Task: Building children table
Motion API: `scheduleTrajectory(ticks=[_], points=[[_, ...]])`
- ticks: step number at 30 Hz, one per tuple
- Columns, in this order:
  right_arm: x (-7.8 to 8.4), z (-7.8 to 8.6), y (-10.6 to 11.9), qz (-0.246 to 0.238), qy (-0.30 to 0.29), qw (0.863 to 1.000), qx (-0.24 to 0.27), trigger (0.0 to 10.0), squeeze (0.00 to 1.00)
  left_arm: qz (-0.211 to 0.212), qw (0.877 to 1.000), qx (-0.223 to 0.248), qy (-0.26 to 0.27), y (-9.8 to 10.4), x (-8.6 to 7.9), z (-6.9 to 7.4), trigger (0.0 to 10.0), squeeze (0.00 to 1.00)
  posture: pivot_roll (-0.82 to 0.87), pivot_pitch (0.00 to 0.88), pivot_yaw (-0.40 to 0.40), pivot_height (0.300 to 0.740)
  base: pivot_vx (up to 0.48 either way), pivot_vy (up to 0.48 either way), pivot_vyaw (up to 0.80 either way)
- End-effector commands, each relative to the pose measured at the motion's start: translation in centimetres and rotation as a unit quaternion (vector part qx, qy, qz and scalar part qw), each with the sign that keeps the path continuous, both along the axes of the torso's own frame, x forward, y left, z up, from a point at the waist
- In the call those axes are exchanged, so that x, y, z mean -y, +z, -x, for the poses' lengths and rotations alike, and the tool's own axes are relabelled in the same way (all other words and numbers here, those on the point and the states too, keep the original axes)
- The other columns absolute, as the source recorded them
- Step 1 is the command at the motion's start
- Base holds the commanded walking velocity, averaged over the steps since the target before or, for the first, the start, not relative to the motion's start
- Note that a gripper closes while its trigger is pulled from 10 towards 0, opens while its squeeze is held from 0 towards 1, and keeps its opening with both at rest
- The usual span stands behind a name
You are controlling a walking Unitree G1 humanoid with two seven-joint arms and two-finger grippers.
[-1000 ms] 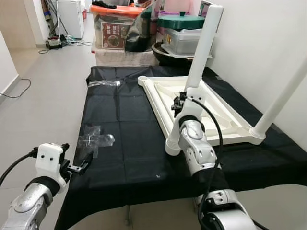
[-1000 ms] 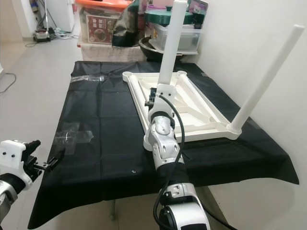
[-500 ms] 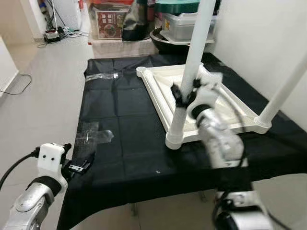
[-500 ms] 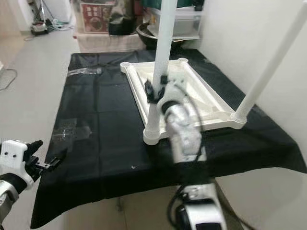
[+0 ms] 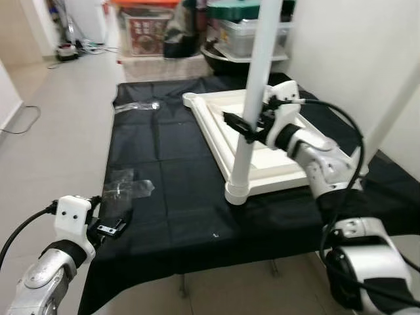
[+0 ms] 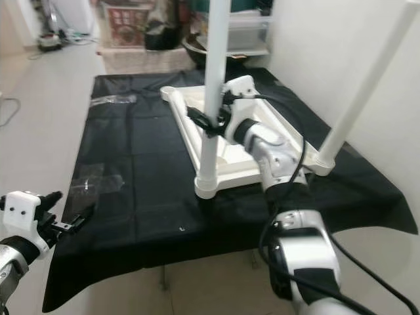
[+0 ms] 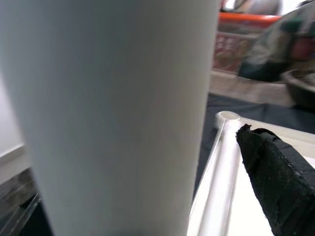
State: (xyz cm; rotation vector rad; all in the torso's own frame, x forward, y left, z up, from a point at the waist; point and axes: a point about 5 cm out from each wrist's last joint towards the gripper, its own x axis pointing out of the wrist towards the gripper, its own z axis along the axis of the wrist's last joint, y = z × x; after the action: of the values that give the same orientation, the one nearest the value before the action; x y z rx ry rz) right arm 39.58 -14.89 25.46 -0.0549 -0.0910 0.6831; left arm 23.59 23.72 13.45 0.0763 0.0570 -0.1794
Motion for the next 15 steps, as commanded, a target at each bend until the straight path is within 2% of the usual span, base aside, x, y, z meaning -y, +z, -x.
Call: scheduleTrajectory(ticks=[1, 2, 7, 8, 9, 10, 15], points=[[-0.1, -0.3, -0.2, 0.018, 0.016, 1.0, -0.001, 10.0, 0.0, -0.008, 1.0, -0.006, -0.003, -0.2, 0.0, 0.0, 10.0, 0.0, 0.08, 0.0, -0.069, 0.74, 0.0, 0.0, 0.0], [-0.6, -0.6, -0.4, 0.033, 0.047, 0.998, -0.015, 10.0, 0.0, -0.008, 1.0, -0.006, -0.003, -0.2, 0.1, 0.0, 10.0, 0.0, 0.1, 0.0, -0.082, 0.74, 0.0, 0.0, 0.0], [-0.8, -0.5, -1.1, 0.052, 0.078, 0.995, -0.034, 10.0, 0.0, -0.009, 1.0, -0.006, -0.003, -0.2, 0.1, 0.1, 10.0, 0.0, 0.11, 0.0, -0.085, 0.74, 0.0, 0.0, 0.0], [-0.8, -0.5, -1.5, 0.059, 0.086, 0.994, -0.04, 6.8, 0.0, -0.009, 1.0, -0.006, -0.003, -0.2, 0.1, 0.1, 10.0, 0.0, 0.11, 0.0, -0.085, 0.74, 0.0, 0.0, 0.0], [-0.7, -0.4, -2.0, 0.067, 0.099, 0.992, -0.049, 2.5, 0.0, -0.009, 1.0, -0.007, -0.003, -0.2, 0.1, 0.2, 10.0, 0.0, 0.11, 0.0, -0.086, 0.74, 0.0, 0.0, 0.0], [-0.6, -0.4, -2.3, 0.069, 0.107, 0.99, -0.054, 0.0, 0.0, -0.008, 1.0, -0.007, -0.004, -0.2, 0.1, 0.2, 10.0, 0.0, 0.11, 0.0, -0.088, 0.74, 0.0, 0.0, 0.0], [-0.1, -0.4, -2.9, 0.055, 0.099, 0.991, -0.068, 0.0, 0.0, -0.008, 1.0, -0.007, -0.005, -0.2, 0.1, 0.3, 10.0, 0.0, 0.12, 0.0, -0.09, 0.74, 0.0, 0.0, 0.0]])
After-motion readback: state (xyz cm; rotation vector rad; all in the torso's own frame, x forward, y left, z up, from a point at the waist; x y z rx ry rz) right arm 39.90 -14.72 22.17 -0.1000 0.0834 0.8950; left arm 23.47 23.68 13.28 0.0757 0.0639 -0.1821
